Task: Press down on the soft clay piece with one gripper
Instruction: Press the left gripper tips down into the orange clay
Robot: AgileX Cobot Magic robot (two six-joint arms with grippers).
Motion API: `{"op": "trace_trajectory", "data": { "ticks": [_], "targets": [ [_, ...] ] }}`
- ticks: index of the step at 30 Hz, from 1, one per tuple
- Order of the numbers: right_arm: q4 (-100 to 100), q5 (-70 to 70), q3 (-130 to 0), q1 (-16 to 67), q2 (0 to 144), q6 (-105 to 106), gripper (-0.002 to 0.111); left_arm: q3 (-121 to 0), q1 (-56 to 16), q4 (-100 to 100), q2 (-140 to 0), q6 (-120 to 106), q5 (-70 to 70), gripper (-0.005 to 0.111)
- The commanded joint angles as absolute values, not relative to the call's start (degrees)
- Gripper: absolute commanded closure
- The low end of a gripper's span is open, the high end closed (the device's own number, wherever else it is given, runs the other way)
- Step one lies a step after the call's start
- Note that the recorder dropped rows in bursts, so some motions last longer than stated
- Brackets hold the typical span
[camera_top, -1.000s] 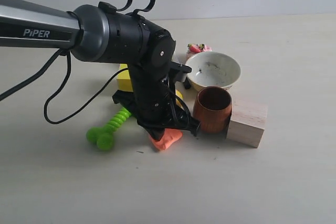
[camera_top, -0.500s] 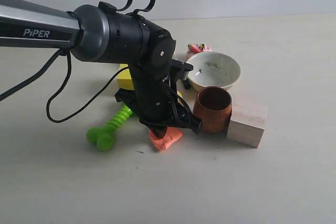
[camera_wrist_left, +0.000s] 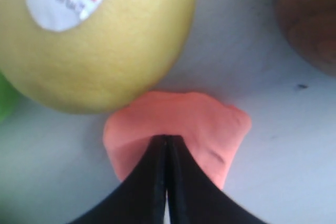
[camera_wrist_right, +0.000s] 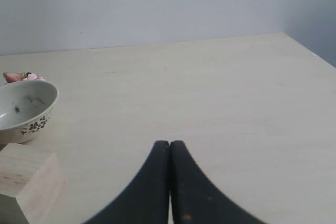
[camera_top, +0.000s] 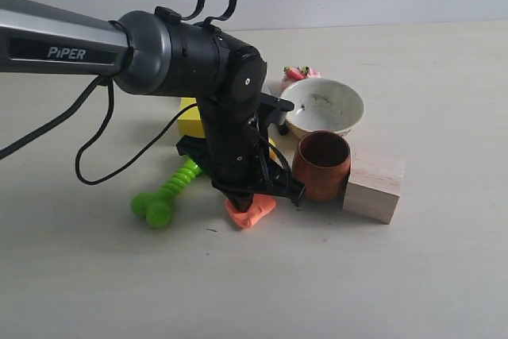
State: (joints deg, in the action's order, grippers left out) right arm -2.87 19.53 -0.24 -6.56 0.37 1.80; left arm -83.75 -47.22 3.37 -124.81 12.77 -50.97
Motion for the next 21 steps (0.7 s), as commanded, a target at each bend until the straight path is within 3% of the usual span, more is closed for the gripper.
{"op": "trace_trajectory", "data": {
  "ticks": [1, 21],
  "targets": [
    [-2.6, 19.2, 0.0, -6.5, 0.0, 1.9, 0.108, -82.6, -47.5, 5.1, -127.9, 12.0, -50.1, 0.107],
    [-2.6, 19.2, 0.0, -6.5, 0.0, 1.9, 0.108, -82.6, -47.5, 5.0, -128.4, 10.4, -50.0, 0.107]
  ]
}}
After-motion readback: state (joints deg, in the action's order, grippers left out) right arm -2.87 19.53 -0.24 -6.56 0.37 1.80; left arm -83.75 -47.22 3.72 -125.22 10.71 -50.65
